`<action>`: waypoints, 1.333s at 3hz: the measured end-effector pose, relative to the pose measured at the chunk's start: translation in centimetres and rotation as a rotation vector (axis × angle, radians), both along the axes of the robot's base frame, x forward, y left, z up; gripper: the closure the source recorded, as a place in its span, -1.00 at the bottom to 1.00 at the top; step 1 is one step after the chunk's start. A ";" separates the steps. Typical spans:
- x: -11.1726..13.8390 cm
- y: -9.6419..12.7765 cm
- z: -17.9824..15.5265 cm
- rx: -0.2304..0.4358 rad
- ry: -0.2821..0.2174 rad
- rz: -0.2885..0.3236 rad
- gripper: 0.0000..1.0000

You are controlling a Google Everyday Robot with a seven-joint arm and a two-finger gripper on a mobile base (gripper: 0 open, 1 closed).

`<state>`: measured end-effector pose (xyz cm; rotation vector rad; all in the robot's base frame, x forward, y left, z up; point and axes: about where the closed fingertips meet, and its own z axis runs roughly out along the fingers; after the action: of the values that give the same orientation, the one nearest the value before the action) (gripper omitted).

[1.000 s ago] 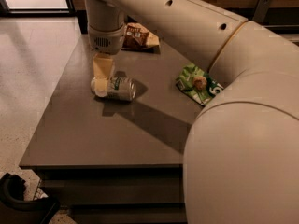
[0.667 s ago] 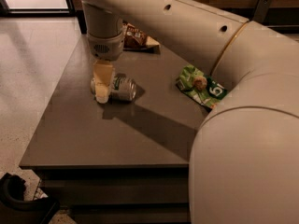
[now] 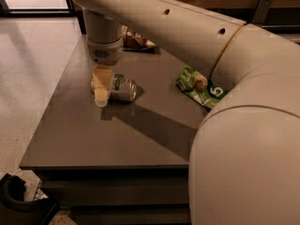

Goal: Place 7up can upright

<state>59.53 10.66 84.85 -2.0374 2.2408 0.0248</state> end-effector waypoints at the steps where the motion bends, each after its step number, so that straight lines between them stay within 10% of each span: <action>1: 0.1 -0.6 -1.0 0.010 0.011 -0.016 -1.00; 4: 0.1 -1.3 -1.9 0.014 0.012 -0.040 0.42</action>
Offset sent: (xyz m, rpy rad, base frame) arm -0.0034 -0.0240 -0.0183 -0.0014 0.0256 -0.0559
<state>59.66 9.36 82.97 -1.9902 2.2812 0.0486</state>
